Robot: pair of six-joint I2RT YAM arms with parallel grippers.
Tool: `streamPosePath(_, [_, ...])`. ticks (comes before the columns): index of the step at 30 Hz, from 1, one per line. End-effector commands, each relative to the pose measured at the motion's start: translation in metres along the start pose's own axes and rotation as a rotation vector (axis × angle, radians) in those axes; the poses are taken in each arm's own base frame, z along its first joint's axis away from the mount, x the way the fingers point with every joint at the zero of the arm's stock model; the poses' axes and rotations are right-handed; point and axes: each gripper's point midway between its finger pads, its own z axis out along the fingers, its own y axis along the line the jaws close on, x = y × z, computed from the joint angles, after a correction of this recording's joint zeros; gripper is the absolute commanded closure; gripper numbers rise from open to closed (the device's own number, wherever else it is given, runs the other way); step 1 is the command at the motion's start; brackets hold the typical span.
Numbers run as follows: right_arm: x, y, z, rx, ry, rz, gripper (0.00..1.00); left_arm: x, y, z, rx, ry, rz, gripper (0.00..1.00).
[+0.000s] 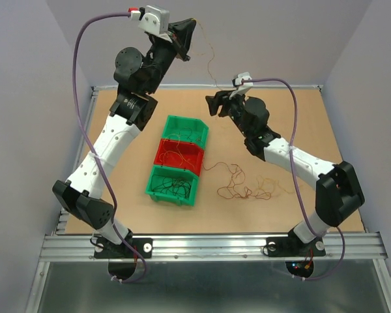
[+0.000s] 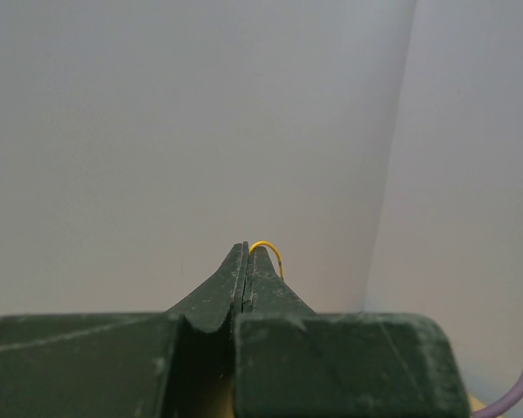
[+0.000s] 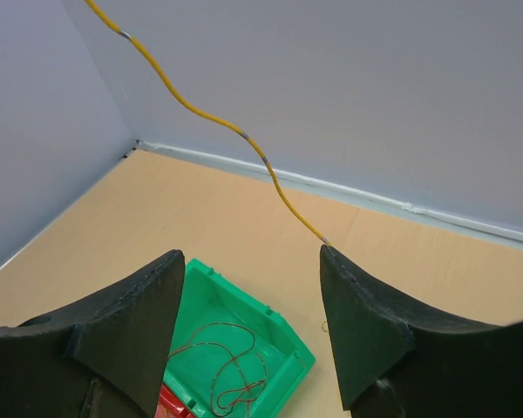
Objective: Untangle the cables
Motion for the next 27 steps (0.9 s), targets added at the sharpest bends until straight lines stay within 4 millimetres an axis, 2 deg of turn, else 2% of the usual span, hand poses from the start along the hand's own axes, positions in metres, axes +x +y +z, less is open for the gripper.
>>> streamPosePath(1, [-0.025, 0.012, -0.012, -0.063, -0.047, 0.031, 0.31, -0.036, -0.001, 0.004, 0.001, -0.091, 0.016, 1.00])
streamPosePath(5, [-0.023, 0.017, -0.015, -0.096, -0.022, 0.022, 0.18, -0.033, -0.002, 0.008, 0.008, -0.087, 0.024, 1.00])
streamPosePath(8, [-0.019, 0.019, -0.017, -0.111, 0.003, 0.019, 0.14, -0.028, 0.001, 0.013, -0.003, -0.073, 0.030, 1.00])
streamPosePath(11, [-0.013, 0.028, -0.014, -0.155, 0.044, 0.005, 0.14, -0.021, 0.002, 0.016, -0.002, -0.057, 0.022, 1.00])
streamPosePath(16, [-0.002, 0.048, -0.008, -0.278, 0.081, -0.022, 0.19, -0.027, -0.004, 0.012, 0.022, -0.064, 0.010, 1.00])
streamPosePath(19, [0.003, 0.056, -0.003, -0.326, 0.083, -0.024, 0.26, -0.029, -0.006, 0.010, 0.023, -0.066, 0.008, 1.00])
streamPosePath(20, [-0.002, 0.057, 0.001, -0.326, 0.072, -0.017, 0.31, -0.028, -0.006, 0.009, 0.024, -0.064, 0.009, 1.00])
streamPosePath(21, [-0.002, 0.057, 0.003, -0.326, 0.074, -0.017, 0.42, -0.028, -0.005, 0.008, 0.021, -0.061, 0.009, 1.00])
streamPosePath(27, [0.006, 0.053, 0.002, -0.305, 0.090, -0.003, 0.61, -0.038, -0.003, 0.002, 0.001, -0.075, 0.034, 1.00])
